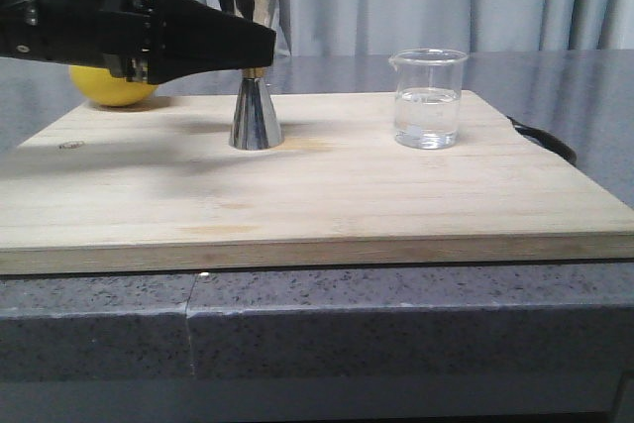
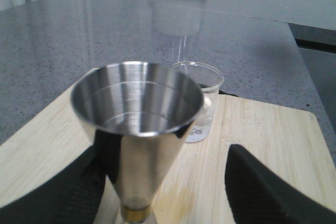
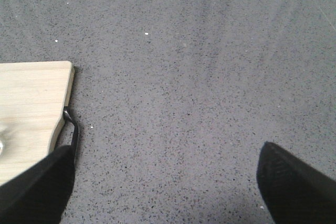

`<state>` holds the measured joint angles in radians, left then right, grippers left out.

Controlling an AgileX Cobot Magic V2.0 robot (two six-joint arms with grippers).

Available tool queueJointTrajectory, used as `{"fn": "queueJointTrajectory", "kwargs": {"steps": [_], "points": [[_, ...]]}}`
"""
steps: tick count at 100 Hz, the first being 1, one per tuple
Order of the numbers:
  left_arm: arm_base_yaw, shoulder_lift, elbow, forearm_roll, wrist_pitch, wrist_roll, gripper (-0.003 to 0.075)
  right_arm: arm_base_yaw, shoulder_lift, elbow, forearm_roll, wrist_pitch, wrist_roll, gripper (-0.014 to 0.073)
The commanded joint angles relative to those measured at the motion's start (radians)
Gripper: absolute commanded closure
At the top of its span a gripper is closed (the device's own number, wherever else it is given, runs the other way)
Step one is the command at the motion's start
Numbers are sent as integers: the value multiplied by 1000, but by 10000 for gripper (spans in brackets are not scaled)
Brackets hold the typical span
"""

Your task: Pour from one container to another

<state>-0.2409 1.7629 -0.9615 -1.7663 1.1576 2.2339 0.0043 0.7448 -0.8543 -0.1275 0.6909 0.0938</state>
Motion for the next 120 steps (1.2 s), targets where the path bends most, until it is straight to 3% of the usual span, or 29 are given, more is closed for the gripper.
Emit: {"fn": "queueJointTrajectory", "kwargs": {"steps": [1,28,50,79,120], "points": [[-18,-28,-53,-98,90,3,279,-7,4,-33,-12,-74,-8,-43],[-24,-28,-74,-98,65,1,287,-7,4,-33,-17,-74,-8,-43],[-24,-28,-74,-98,65,-1,395,-7,4,-33,-19,-76,-8,-43],[-24,-28,-82,-98,100,-12,479,-7,4,-33,-19,-85,-8,-43],[-24,-30,-176,-98,100,-123,482,-7,4,-33,-1,-110,-8,-43]]}}
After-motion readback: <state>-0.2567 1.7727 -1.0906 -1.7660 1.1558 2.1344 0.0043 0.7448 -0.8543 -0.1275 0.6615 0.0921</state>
